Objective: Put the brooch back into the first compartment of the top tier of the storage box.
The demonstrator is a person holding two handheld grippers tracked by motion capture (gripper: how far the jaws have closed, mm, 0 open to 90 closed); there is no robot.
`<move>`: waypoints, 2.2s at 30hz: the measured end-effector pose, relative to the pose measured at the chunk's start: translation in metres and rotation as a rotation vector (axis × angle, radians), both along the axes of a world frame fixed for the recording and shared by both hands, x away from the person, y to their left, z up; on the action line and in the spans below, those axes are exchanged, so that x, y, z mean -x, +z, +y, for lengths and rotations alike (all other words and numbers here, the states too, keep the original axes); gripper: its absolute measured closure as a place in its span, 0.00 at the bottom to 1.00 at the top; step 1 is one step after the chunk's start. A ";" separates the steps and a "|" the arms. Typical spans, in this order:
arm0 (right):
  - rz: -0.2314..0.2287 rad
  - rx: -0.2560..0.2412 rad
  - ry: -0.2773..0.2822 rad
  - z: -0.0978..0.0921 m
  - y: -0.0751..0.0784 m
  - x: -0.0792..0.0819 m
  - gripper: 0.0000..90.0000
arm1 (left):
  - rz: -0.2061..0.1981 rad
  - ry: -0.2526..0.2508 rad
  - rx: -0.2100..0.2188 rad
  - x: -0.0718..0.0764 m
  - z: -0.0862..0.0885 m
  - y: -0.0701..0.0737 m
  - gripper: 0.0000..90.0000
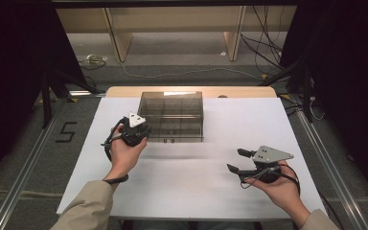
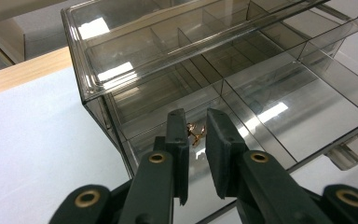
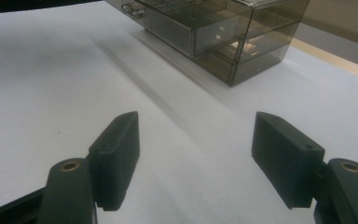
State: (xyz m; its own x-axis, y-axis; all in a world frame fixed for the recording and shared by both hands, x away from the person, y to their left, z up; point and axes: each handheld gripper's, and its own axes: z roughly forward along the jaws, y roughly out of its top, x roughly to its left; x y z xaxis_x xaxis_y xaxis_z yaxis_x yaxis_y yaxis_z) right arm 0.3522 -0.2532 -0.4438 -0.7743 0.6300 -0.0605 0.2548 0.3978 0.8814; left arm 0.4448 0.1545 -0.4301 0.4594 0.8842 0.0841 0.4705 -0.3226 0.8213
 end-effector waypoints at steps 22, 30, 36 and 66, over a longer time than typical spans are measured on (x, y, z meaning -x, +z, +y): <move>-0.001 0.005 0.001 0.001 -0.001 0.000 0.37 | 0.029 -0.011 -0.014 -0.004 -0.004 -0.004 0.88; 0.000 0.004 0.003 0.001 -0.001 0.000 0.37 | 0.040 -0.018 -0.008 -0.004 -0.004 -0.005 0.87; 0.001 0.004 0.004 0.001 -0.001 0.000 0.37 | 0.037 -0.023 -0.007 -0.004 -0.005 -0.005 0.87; 0.001 -0.001 -0.004 0.002 0.001 -0.003 0.37 | -0.053 -0.113 0.127 0.026 0.004 0.017 0.31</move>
